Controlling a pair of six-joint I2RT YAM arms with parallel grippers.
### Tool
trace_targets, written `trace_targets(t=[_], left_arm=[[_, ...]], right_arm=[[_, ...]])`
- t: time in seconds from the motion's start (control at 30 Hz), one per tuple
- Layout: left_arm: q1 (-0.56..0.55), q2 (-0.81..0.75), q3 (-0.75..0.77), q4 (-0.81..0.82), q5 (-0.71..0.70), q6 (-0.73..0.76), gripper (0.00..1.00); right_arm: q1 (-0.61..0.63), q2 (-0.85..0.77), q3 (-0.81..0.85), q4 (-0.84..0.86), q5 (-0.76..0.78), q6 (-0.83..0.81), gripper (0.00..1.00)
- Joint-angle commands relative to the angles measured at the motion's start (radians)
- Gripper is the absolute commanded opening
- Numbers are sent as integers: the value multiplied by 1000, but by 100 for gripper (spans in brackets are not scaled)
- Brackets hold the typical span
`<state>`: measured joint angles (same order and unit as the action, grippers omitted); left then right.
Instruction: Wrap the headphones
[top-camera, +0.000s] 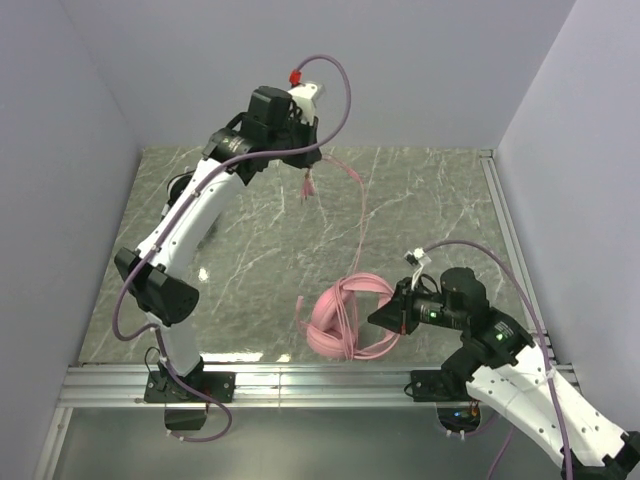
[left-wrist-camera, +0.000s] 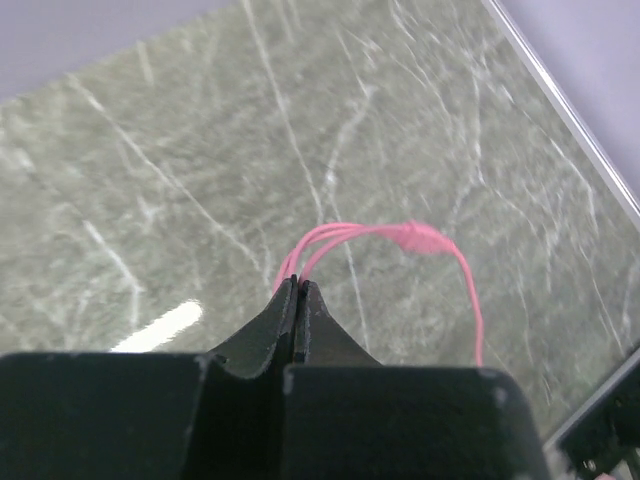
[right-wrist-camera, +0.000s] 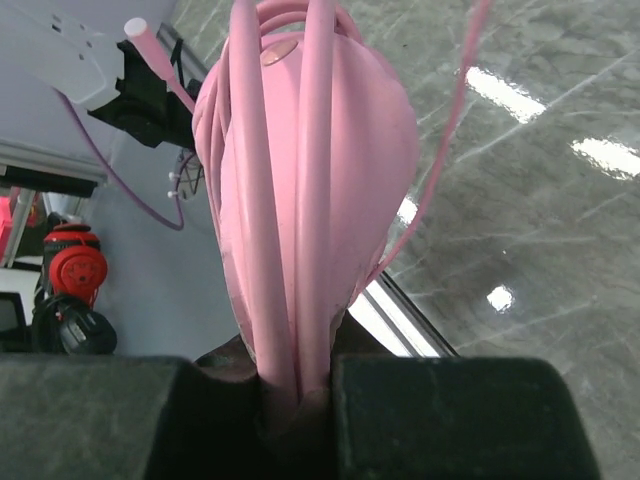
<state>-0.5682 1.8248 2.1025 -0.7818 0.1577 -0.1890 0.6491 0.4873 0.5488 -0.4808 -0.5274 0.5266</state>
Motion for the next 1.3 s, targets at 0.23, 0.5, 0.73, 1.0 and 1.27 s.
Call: trace_targets(t=[0.23,0.5,0.73,1.0,1.27], left_arm=[[44,-151,50,33,-89,-20,0],[45,-234,77,-13,-31,-23,0],[44,-297,45,-22,0,-21,0],[44,-380,-62,-28,80,-35,0],[42,-530,-245,4,140,-35,0]], right_arm=[[9,-107,-69,-5,82,87,0],[9,-4,-55,-47,190,82,0],[14,68,-32,-73,357,122,0],[7,102,-13,-59,547,199,0],[-88,253,34,24,570,188,0]])
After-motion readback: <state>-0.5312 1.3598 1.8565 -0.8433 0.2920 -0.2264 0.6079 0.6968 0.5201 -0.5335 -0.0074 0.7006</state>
